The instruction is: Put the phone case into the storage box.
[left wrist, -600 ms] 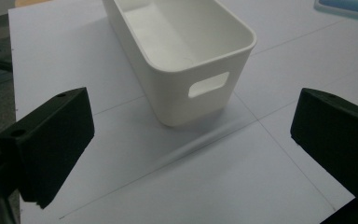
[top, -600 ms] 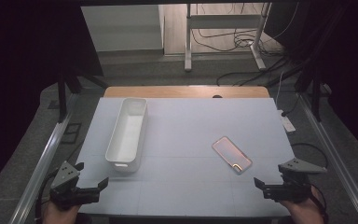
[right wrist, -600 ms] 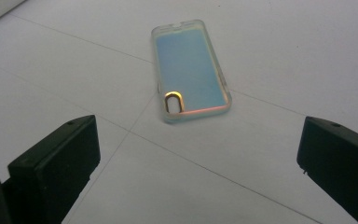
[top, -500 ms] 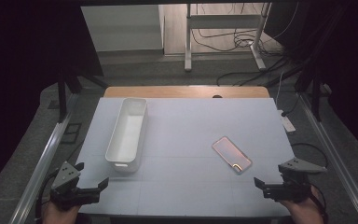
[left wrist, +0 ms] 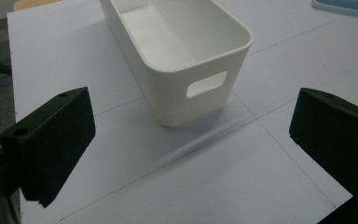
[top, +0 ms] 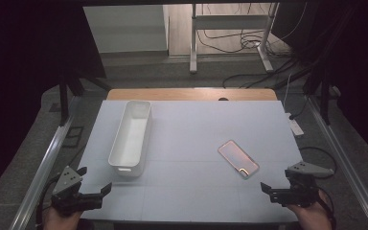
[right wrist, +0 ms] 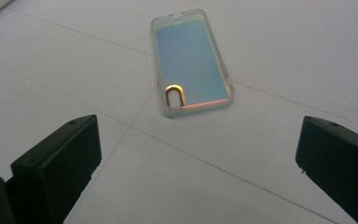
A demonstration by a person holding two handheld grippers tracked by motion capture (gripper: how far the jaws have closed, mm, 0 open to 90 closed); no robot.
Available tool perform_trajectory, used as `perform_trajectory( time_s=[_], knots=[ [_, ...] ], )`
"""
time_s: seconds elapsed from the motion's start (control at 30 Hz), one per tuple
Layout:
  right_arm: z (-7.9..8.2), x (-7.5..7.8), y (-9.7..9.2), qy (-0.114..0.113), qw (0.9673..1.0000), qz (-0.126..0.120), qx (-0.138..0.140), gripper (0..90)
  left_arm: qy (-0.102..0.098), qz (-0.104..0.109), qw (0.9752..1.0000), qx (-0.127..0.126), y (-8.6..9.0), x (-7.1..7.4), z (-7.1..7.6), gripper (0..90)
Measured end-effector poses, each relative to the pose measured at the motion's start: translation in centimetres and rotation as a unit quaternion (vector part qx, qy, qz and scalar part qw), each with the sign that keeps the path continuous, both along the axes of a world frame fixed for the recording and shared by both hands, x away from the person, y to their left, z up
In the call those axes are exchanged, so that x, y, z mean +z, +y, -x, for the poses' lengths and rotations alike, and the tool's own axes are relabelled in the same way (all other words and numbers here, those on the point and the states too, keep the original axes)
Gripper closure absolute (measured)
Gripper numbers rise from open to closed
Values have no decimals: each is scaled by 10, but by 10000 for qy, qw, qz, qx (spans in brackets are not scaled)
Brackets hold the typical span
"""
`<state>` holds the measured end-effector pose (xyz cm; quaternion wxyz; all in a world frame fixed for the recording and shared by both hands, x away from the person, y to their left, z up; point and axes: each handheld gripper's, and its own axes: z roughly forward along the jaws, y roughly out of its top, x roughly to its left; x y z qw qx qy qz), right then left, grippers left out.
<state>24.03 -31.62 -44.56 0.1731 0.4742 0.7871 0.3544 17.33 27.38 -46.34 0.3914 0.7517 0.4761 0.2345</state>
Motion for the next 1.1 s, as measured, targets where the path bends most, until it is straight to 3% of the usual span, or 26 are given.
perform_trajectory(
  time_s=[0.43, 0.6, 1.1],
  knots=[
    [-4, -1, 3, 189, 9997, 113, 92, 0, -25, -5, 10000, -55, 0, 0, 0, 11],
    [-6, -1, 5, 74, 9999, 92, 84, 0, -7, 44, 10000, -71, 0, 0, 0, 11],
    [-15, 1, 13, 61, 9997, 111, 208, 0, 36, 111, 9999, -71, 2, 0, -1, 11]
  ],
)
